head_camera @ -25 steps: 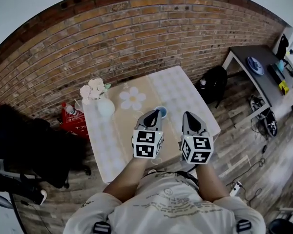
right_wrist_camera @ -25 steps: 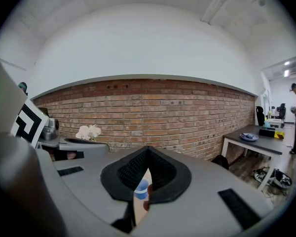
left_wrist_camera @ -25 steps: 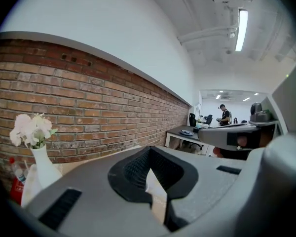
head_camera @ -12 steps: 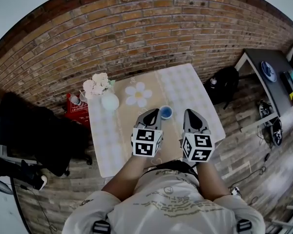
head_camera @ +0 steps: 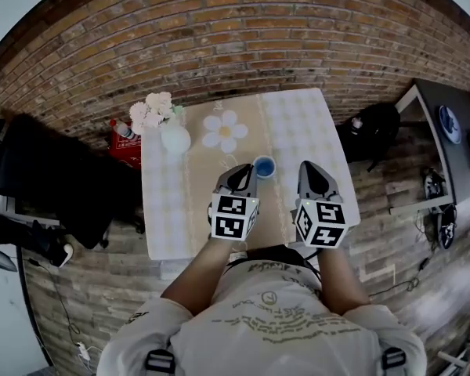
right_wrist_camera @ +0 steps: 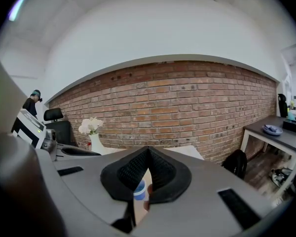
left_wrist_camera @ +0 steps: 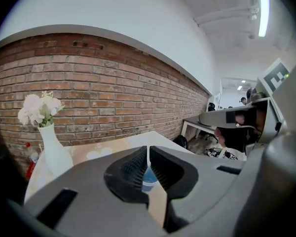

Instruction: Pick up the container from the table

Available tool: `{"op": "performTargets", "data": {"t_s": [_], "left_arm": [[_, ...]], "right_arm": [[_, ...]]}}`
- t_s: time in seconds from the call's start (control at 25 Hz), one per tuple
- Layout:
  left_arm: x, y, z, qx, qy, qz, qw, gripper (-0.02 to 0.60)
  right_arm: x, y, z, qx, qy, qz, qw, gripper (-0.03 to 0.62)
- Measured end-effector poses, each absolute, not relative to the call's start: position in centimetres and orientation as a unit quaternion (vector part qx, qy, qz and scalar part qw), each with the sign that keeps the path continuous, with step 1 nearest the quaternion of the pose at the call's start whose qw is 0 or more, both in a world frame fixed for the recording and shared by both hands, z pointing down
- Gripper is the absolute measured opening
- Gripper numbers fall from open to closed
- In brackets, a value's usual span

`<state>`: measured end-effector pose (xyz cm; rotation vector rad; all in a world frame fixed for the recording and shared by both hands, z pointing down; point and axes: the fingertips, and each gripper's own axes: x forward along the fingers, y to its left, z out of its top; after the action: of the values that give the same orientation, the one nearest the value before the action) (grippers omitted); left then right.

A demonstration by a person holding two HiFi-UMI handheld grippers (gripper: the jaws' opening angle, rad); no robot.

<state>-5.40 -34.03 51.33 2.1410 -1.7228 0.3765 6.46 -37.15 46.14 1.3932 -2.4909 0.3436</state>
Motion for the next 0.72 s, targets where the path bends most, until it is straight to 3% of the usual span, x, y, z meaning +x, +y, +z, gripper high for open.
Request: {"op": "performTargets", "data": {"t_s": [0.32,0.64,0.72], "left_arm": [[-4.0,-34.0,54.6,0.747,-0.61,0.169,0.202,0.009],[-2.0,-35.3,57.9,0.754,-0.592,0.202,0.202,0.146],[-2.0,-35.6,58.7,0.75,-0.591,0.207,0.212,0.22]], "right_arm": [[7.0,-38.0,48.6,0.452,-0.868,0.139,0.153,0.002],[8.4,-39.1,50.7,0.443,-0.867,0.156,0.17,0.002],[8.8,-39.5,51.2,0.442,-0.866,0.159,0.173,0.002]]}}
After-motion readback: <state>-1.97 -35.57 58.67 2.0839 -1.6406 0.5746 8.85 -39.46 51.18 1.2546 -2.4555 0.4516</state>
